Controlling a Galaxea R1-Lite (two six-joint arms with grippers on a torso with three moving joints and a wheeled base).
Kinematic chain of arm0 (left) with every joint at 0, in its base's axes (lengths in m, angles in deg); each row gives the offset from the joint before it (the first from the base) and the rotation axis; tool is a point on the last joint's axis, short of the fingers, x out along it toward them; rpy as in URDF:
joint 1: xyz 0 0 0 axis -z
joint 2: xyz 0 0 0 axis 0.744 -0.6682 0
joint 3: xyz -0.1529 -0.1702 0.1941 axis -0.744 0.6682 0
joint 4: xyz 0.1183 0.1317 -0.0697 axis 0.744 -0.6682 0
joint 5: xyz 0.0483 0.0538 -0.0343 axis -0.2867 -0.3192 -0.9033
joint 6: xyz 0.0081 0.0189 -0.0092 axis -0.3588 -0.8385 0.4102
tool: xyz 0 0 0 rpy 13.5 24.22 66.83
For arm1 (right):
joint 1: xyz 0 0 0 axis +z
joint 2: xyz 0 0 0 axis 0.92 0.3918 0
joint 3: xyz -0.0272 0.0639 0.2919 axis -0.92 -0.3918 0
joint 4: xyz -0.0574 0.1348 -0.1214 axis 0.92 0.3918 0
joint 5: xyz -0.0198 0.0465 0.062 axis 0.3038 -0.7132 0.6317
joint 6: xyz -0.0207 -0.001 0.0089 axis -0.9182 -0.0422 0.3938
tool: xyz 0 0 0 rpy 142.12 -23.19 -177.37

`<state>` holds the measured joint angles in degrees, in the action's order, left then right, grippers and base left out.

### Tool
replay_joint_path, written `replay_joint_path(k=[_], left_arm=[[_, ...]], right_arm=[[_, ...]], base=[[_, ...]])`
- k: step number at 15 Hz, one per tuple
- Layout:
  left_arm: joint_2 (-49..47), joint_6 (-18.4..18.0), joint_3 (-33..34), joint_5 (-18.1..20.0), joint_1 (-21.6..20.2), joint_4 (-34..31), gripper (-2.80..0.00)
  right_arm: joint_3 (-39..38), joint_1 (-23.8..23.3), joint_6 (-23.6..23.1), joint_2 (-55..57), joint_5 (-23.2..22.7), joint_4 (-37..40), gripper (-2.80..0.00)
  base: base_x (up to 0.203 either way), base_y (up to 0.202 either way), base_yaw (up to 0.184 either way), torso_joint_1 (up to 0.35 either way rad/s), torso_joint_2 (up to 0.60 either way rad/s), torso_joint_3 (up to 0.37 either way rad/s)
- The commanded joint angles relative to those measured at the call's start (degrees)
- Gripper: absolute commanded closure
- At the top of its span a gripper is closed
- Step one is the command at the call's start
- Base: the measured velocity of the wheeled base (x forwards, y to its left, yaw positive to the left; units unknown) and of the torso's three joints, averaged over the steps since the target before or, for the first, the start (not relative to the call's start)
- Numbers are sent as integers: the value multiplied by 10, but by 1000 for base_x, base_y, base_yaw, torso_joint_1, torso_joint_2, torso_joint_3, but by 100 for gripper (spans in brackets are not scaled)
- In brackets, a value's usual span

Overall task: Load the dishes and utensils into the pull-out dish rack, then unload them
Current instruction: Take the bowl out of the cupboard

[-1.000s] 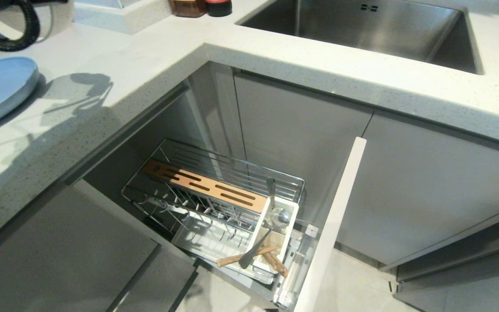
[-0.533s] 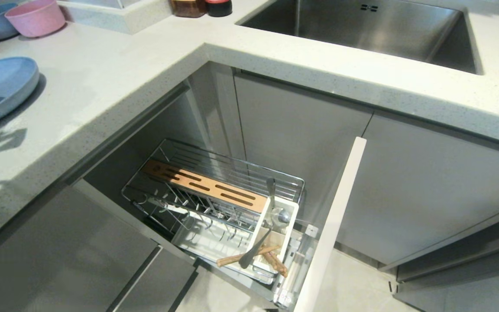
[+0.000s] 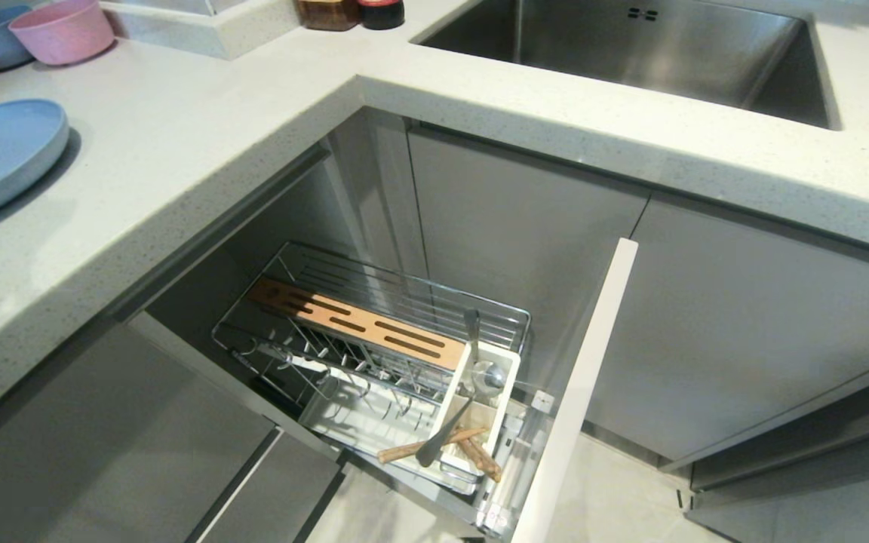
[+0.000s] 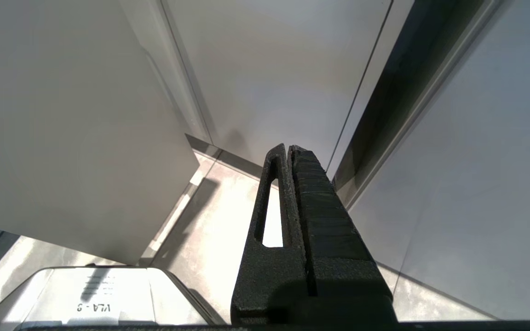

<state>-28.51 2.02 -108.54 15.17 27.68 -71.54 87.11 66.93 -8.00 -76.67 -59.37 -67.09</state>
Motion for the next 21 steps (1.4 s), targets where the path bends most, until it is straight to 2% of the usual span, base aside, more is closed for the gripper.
replay_joint_path(k=[1, 3, 5, 10, 14, 21], left_arm=[[-8, -1, -40, 27, -9, -95, 0], [-34, -3, -64, 48, -21, -143, 0], [-55, -4, -67, 53, -25, -146, 0], [-92, 0, -71, 61, -25, -69, 0], [-116, 0, -72, 76, -22, -64, 0], [-126, 18, -72, 78, -22, -50, 0]], right_arm=[[-1, 0, 0, 0, 0, 0, 0], [-1, 0, 0, 0, 0, 0, 0], [0, 0, 0, 0, 0, 0, 0], [0, 0, 0, 0, 0, 0, 0], [-1, 0, 0, 0, 0, 0, 0], [-1, 0, 0, 0, 0, 0, 0]], base=[[0, 0, 0, 0, 0, 0], [0, 0, 0, 0, 0, 0], [0, 0, 0, 0, 0, 0], [0, 0, 0, 0, 0, 0], [0, 0, 0, 0, 0, 0], [0, 0, 0, 0, 0, 0]])
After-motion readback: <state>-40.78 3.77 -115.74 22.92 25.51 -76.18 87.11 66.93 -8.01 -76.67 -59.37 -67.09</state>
